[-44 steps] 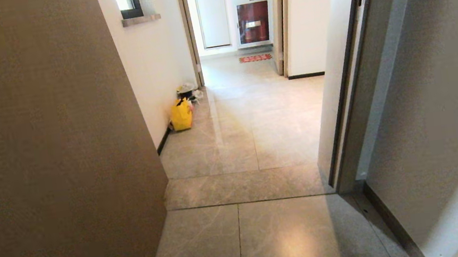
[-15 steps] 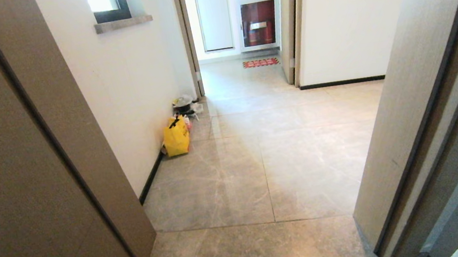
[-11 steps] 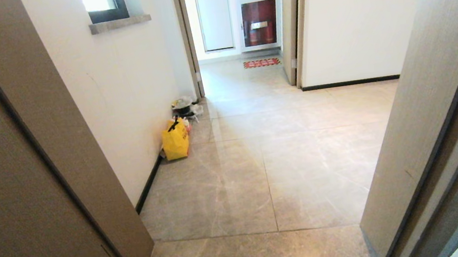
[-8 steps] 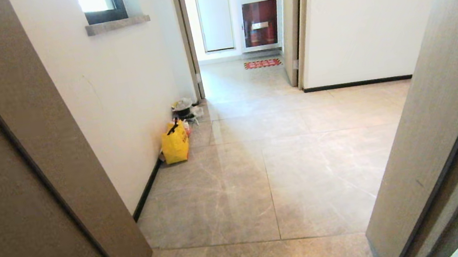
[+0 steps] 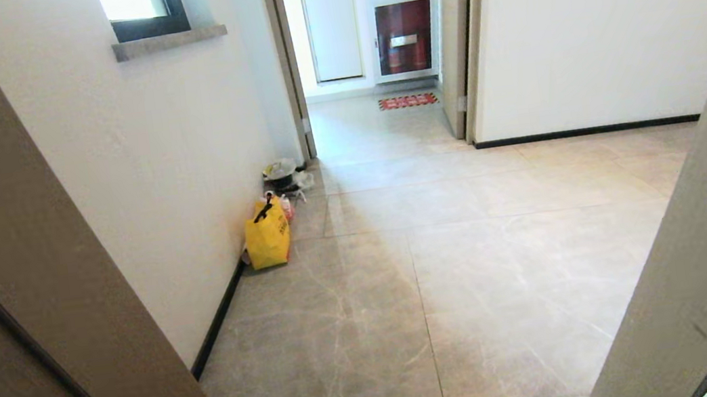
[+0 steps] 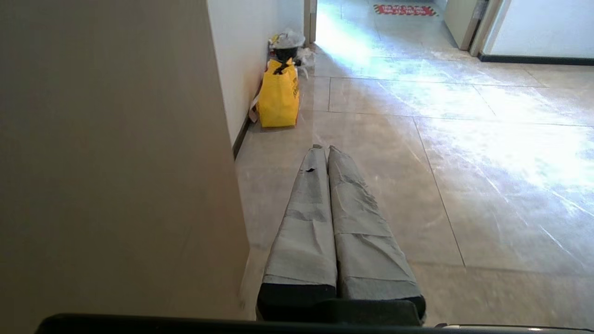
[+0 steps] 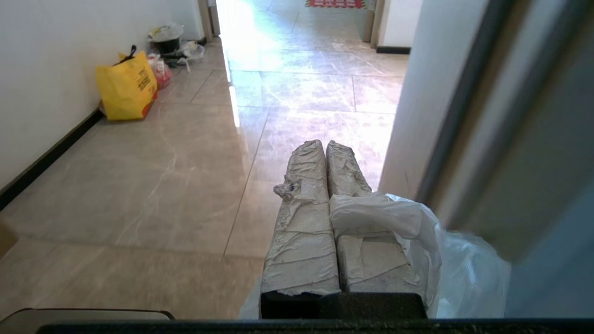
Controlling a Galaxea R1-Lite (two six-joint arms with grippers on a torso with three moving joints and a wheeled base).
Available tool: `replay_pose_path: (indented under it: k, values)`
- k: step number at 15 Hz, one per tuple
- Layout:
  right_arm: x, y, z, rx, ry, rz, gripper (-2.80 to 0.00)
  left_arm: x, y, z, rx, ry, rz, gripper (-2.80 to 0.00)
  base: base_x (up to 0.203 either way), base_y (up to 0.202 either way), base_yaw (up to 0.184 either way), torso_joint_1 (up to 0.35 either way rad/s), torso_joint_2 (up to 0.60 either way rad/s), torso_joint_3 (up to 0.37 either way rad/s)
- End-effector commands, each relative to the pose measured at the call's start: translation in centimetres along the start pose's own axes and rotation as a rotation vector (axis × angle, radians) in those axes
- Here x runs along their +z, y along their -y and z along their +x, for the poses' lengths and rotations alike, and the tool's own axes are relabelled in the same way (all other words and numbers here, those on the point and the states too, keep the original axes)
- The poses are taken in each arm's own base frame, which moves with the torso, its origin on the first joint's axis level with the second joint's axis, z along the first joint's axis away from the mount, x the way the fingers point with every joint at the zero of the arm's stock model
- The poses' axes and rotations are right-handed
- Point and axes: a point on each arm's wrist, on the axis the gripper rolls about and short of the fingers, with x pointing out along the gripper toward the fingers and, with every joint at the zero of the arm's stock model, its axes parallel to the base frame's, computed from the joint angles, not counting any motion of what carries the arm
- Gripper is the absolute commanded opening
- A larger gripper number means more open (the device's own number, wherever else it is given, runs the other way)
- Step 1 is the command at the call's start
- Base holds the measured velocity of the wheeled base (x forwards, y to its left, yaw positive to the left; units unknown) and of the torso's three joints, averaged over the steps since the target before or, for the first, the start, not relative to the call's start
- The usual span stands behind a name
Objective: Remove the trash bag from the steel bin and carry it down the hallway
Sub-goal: Put the trash bag at the door
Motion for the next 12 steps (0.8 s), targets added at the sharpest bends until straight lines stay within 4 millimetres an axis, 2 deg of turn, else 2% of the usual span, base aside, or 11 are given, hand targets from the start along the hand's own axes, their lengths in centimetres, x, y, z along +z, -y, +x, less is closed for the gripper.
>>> replay_pose_path:
  k: [1, 12]
  values:
    - [0.01, 0.00, 0.01, 0.000, 0.000, 0.003, -2.80, 0.00, 0.00, 0.00, 0.000, 0.000, -0.001, -2.80, 0.191, 0.000, -0.001, 0.008, 0.00, 0.002]
    - [0.01, 0.00, 0.01, 0.000, 0.000, 0.001, -2.80, 0.00, 0.00, 0.00, 0.000, 0.000, -0.001, -2.80, 0.190, 0.000, 0.000, 0.003, 0.00, 0.001]
